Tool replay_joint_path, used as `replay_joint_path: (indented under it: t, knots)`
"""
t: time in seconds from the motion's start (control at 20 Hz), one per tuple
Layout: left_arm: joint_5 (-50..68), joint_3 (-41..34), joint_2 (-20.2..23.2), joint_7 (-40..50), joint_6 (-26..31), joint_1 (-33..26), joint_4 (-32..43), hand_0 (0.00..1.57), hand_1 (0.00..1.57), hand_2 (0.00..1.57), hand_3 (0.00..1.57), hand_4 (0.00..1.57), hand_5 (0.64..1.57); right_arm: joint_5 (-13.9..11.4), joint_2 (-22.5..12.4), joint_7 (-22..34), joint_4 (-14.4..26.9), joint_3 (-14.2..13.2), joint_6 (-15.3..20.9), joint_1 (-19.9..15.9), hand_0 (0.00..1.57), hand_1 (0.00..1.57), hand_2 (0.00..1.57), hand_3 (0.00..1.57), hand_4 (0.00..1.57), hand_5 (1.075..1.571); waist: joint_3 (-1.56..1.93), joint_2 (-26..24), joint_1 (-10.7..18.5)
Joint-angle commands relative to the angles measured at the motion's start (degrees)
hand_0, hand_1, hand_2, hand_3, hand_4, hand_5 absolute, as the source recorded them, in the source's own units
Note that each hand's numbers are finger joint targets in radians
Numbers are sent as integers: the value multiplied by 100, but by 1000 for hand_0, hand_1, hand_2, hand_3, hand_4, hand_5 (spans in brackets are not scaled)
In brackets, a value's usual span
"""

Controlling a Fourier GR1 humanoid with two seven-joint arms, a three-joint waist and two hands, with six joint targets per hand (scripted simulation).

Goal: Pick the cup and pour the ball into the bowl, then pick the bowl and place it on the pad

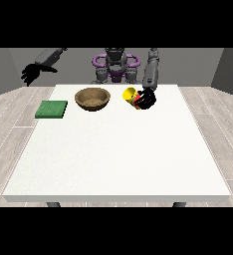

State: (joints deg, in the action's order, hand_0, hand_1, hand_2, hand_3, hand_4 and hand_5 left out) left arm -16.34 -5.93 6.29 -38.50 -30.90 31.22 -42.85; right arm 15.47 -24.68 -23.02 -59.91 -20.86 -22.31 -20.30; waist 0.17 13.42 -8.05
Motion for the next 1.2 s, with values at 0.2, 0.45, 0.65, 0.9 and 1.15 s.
replay_joint_path:
  t: [0.2,0.45,0.65,0.9,1.15]
  knots:
    - [-1502,1245,-154,1949,-294,166,-172,1372,1372,1571,1571,1054,1558,-275,-51,99,1003,-11,109,401,0,0,104,0,0,1560,-6,-1419,642]
    - [-2559,1883,-177,3241,-224,524,-193,1367,1367,1571,1571,1114,1566,-205,-351,-87,1575,-277,-75,597,0,0,0,0,0,1558,-4,-1746,996]
    - [-3049,2245,-415,3792,247,754,-564,1364,1364,1571,1571,1068,1568,-160,-583,-523,2095,-521,-139,487,0,0,39,0,0,1558,-8,-1567,1355]
    - [-3926,2510,-613,4288,-146,661,-627,1326,1326,1571,1571,1024,1569,-350,-165,-789,2010,-284,190,461,0,0,0,0,0,1552,-11,-1443,1200]
    - [-4490,2831,-624,4977,287,890,-692,937,937,1571,1571,910,1571,-277,-635,-721,2150,-305,-466,583,0,0,0,0,0,1547,-11,-1608,928]
